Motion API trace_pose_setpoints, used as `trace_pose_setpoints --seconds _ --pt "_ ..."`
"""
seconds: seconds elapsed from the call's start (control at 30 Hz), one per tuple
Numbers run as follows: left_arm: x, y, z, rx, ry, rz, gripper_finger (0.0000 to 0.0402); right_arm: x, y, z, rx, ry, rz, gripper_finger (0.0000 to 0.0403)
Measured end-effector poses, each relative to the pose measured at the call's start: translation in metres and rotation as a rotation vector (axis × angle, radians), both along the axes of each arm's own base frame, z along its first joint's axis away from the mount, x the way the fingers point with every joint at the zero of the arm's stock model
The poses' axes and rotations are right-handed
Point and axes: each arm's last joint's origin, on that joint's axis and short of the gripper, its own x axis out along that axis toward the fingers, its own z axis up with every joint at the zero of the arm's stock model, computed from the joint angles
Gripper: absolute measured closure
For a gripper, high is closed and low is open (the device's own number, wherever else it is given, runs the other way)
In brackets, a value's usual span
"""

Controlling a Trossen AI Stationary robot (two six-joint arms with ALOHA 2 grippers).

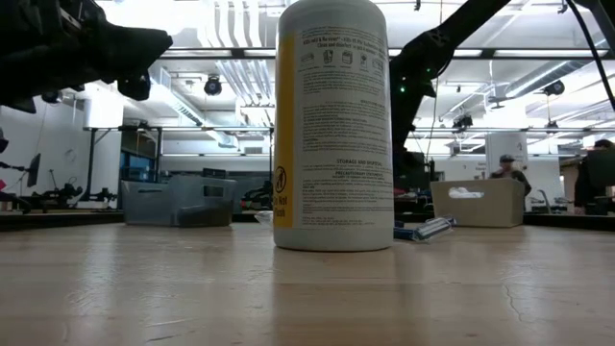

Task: Pick & Place Travel size toiletries
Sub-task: Put the white cotton pack into the gray bin

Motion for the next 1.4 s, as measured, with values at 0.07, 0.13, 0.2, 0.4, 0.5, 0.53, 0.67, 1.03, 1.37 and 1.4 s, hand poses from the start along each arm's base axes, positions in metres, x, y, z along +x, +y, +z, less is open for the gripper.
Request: trace_pose_setpoints --seconds 0.07,0.13,0.2,0.4,0.5,0.53,0.67,1.03,1.37,1.4 --pt "0.000 0.000 0.000 0.000 0.000 0.000 0.0339 0.000 0.001 -0.001 0.001 0.003 0.001 0.0147" --pt "0.000 0.000 0.000 0.000 0.000 0.000 0.0339 0.000 0.001 -0.002 0.003 0.002 -0.004 0.0151" --pt "0.000 0.000 0.000 0.000 0.000 0.000 0.0339 -0.001 0.001 -0.004 0.002 -0.001 -0.007 0.0157" --pt "0.000 0.000 0.000 0.000 0.000 0.000 0.0339 0.000 0.005 -0.011 -0.011 -0.017 0.011 0.0171" --pt "0.000 0.000 0.000 0.000 0.000 0.000 0.0339 -0.002 0.009 -0.017 -0.022 0.000 0.056 0.0172" --pt "0.000 0.000 0.000 0.000 0.000 0.000 0.0339 -0.002 0.010 -0.019 -0.026 0.005 0.069 0.0170" --pt "0.000 0.000 0.000 0.000 0.000 0.000 0.0339 -0.007 0.012 -0.029 -0.031 0.009 0.079 0.0161" --pt "0.000 0.000 0.000 0.000 0.000 0.000 0.0339 -0.014 0.016 -0.045 -0.047 -0.007 0.073 0.0173" --pt "0.000 0.000 0.000 0.000 0.001 0.000 0.0339 -0.009 0.014 -0.041 -0.073 -0.047 0.074 0.0271" --pt "0.000 0.000 0.000 0.000 0.000 0.000 0.0339 -0.008 0.013 -0.039 -0.076 -0.053 0.074 0.0285"
